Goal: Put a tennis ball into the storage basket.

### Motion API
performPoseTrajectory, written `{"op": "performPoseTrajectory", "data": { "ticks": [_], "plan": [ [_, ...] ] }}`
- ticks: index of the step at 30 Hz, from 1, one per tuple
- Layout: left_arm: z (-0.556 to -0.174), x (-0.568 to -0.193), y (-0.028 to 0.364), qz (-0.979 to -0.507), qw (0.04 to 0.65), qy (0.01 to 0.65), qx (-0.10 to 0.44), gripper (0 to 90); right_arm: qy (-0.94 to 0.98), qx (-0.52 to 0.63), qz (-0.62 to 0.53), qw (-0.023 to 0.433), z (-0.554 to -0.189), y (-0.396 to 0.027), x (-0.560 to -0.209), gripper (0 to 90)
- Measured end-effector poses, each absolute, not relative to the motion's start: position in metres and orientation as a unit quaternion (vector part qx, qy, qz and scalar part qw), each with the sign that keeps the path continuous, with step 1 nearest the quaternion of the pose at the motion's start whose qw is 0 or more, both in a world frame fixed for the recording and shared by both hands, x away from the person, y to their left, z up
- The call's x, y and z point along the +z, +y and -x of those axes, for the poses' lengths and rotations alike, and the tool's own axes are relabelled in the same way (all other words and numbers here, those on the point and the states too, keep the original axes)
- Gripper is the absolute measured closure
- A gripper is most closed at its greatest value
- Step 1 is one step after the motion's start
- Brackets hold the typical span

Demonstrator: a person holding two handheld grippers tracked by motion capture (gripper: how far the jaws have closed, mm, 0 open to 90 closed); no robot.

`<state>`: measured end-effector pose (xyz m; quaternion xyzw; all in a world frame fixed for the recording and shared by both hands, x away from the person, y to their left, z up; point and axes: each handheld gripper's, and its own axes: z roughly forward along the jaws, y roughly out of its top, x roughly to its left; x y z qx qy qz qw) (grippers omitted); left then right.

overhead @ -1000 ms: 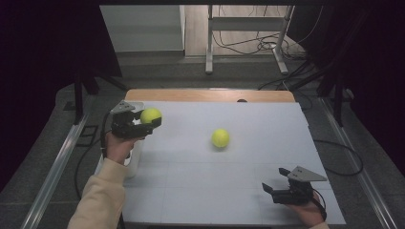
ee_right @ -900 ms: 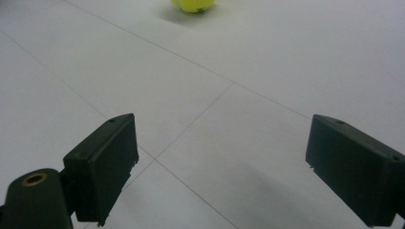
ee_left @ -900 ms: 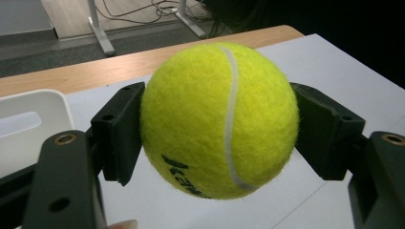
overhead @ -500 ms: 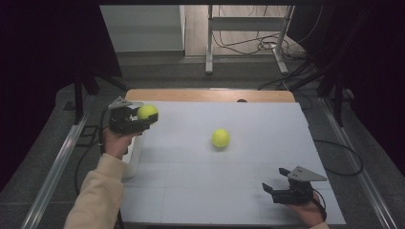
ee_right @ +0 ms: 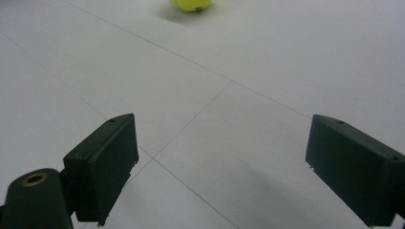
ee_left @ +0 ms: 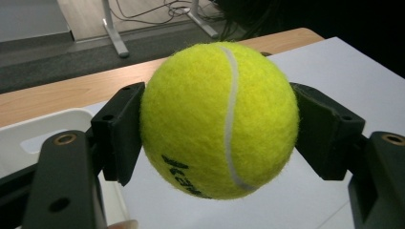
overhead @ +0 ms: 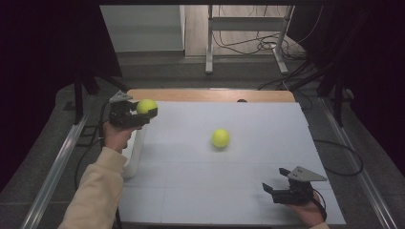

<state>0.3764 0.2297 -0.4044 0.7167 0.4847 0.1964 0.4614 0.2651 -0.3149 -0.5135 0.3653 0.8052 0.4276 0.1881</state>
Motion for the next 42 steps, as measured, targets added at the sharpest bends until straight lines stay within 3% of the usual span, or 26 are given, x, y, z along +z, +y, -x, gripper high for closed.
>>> {"op": "performPoseTrajectory", "data": {
  "ticks": [42],
  "plan": [
    [-0.411,-0.416,0.271,-0.688,0.414,0.558,0.211,25.8,0.804,0.426,-0.371,0.186,-0.266,-0.316,-0.515,11.0]
  ]
}}
